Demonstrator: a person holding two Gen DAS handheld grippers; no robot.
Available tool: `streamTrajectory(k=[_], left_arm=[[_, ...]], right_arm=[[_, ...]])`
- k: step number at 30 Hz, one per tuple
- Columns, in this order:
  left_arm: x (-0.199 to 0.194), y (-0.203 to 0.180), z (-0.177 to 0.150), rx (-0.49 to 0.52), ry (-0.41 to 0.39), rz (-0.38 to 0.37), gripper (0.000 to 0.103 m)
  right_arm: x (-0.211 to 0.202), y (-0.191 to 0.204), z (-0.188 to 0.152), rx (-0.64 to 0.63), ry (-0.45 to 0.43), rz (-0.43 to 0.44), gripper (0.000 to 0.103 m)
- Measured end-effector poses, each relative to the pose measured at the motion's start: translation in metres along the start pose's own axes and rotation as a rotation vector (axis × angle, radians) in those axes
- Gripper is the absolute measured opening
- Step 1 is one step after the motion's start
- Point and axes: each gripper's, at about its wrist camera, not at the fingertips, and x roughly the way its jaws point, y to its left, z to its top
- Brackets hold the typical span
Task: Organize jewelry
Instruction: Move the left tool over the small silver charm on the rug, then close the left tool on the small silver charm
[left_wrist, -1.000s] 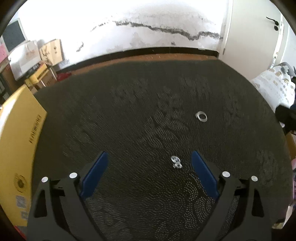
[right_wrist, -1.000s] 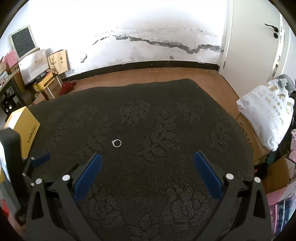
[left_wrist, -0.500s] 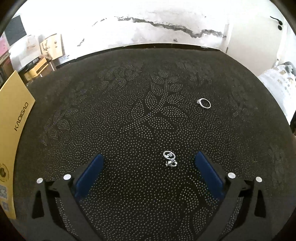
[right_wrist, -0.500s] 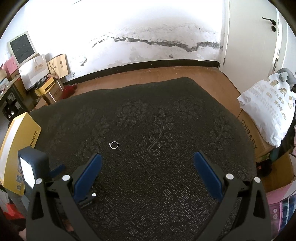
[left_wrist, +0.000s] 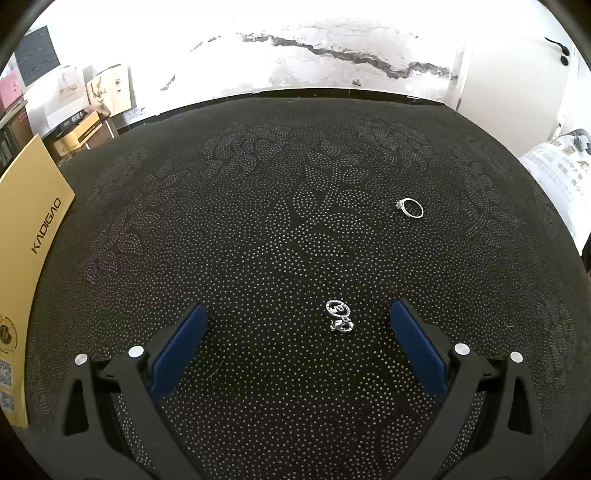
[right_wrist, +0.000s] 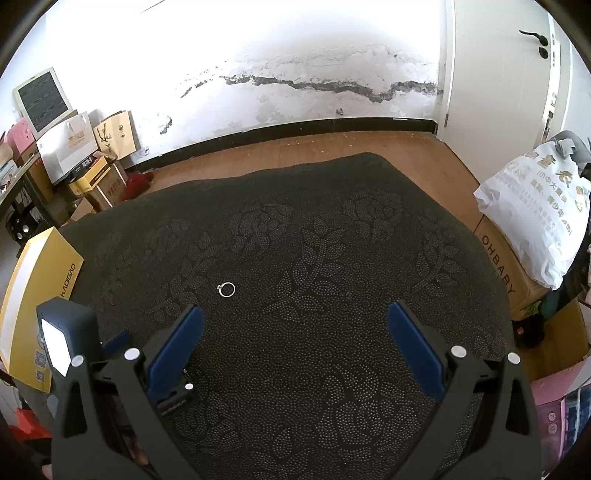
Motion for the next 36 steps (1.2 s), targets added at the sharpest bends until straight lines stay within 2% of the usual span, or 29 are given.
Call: streamTrajectory(k=[7, 9, 10, 15, 17, 18, 26, 31, 36], left_arm=[[-0.003, -0.002, 0.000, 0.001, 0.001, 0.005, 0.089], [-0.006, -0.005, -0.001, 0.010, -0.008, 0.000, 0.079], [-0.007, -0.008, -0.002, 0.017, -0.015, 0.000, 0.070], [-0.014, -0.017, -0.005, 0.051, -0.030, -0.012, 0.043], [-0.016, -0.019, -0.005, 0.059, -0.032, -0.007, 0.017], [-0.016, -0.019, -0.005, 0.062, -0.032, 0.012, 0.014], [-0.018, 0.001, 0.000, 0.008, -0.010, -0.044, 0.012], [-0.030, 0.015, 0.008, -0.011, -0.028, -0.042, 0.012], [-0.040, 0.031, 0.011, -0.014, -0.031, -0.046, 0.012]], right_arm=[[-0.001, -0.002, 0.001, 0.005, -0.001, 0.003, 0.096], [-0.001, -0.003, 0.001, 0.004, -0.001, 0.004, 0.096], [-0.001, -0.003, 0.001, 0.003, -0.002, 0.004, 0.096], [-0.001, -0.005, 0.001, 0.006, -0.004, 0.006, 0.096], [-0.001, -0.005, 0.001, 0.004, -0.004, 0.007, 0.096], [0.000, -0.004, 0.001, 0.001, -0.004, 0.007, 0.096], [0.005, 0.005, 0.003, -0.020, 0.002, 0.015, 0.096], [0.013, 0.015, 0.003, -0.045, 0.017, 0.016, 0.096], [0.039, 0.036, -0.004, -0.108, 0.053, 0.019, 0.096]])
